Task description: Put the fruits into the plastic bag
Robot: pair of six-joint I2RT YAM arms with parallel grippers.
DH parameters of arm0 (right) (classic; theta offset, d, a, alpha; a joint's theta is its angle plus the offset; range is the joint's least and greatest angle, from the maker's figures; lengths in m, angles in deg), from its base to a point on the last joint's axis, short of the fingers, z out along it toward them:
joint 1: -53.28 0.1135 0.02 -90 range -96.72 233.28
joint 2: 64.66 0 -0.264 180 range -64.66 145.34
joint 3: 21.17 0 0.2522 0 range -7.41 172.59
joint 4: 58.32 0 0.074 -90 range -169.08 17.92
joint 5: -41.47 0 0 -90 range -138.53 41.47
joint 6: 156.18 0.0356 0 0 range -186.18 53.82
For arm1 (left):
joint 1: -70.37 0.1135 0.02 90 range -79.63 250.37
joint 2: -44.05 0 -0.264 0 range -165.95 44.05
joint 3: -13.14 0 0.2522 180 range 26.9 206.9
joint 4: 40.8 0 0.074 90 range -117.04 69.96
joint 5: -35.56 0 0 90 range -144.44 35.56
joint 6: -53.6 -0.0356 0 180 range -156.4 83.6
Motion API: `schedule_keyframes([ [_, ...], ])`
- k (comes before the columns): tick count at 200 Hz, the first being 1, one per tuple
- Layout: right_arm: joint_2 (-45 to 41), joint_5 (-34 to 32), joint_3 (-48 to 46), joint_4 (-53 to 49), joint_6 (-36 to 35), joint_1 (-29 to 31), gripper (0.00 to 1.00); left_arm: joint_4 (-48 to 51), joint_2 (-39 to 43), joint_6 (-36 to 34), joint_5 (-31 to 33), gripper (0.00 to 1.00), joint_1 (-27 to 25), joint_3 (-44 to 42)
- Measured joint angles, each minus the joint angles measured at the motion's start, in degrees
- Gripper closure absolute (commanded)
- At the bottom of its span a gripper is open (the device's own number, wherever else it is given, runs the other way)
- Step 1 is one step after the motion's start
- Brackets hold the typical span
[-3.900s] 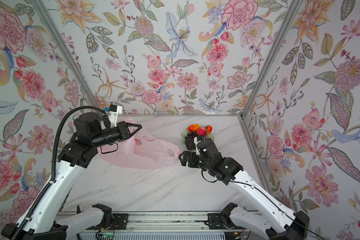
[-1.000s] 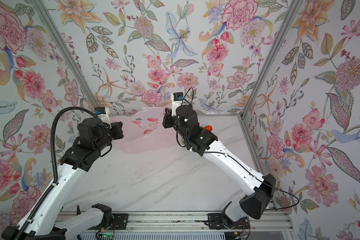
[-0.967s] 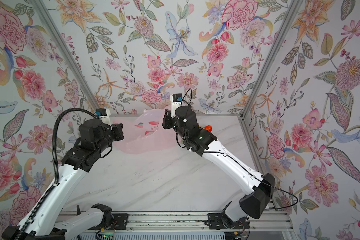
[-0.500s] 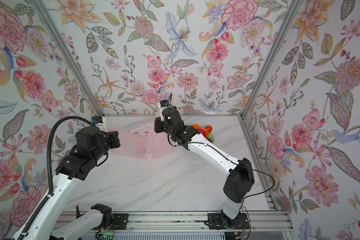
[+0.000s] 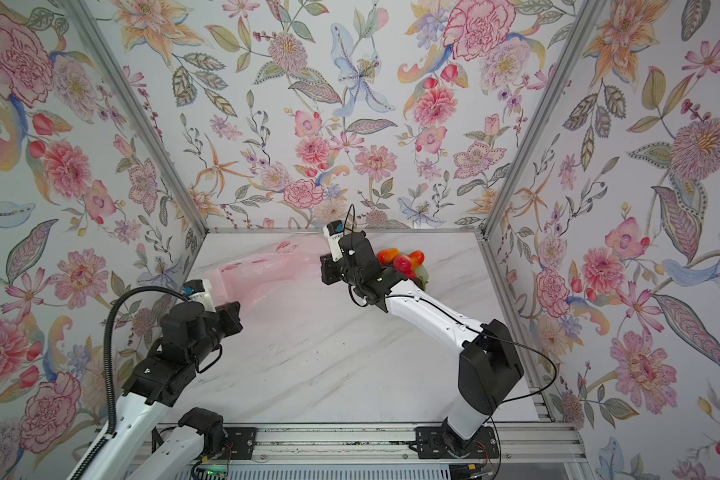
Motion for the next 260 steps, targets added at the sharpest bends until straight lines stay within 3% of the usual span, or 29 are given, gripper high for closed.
schedule_keyframes([
  [31, 5.60, 1.27, 1.62, -0.83, 1.25, -4.39, 1.00, -2.47, -1.51, 4.13, -3.08, 1.00, -0.24, -1.77],
  [49, 8.11, 2.32, 5.79, -0.87, 1.70, -6.60, 0.85, -5.77, -3.30, 5.77, -4.42, 1.00, -0.46, -1.44],
  [76, 10.40, 4.42, 10.80, -0.50, 3.17, -9.49, 0.48, -10.27, -6.71, 8.00, -5.86, 1.00, -1.07, -1.38],
  [96, 10.88, 6.43, 13.49, -2.27, 4.39, -11.45, 0.00, -12.92, -10.40, 8.96, -6.25, 1.00, -2.12, -0.83],
  [149, 5.35, 8.83, 13.35, -12.59, 9.55, -15.43, 0.01, -20.00, -19.12, 9.79, -7.41, 1.00, -4.22, 2.49],
  [181, -9.09, 8.24, 3.54, -19.32, 14.69, -18.12, 0.01, -22.93, -22.38, 9.86, -8.37, 1.00, -5.70, 3.04],
  [220, -28.94, 8.63, -15.58, -24.22, 23.23, -25.38, 0.00, -25.29, -24.17, 10.25, -9.16, 1.00, -7.23, 3.34],
  [238, -32.54, 9.60, -24.28, -25.51, 25.81, -27.98, 0.07, -26.08, -24.55, 10.27, -9.73, 1.00, -7.72, 3.34],
  [260, -33.27, 11.96, -32.96, -25.35, 29.27, -29.92, 0.23, -26.36, -24.98, 10.27, -10.10, 1.00, -8.22, 3.37],
])
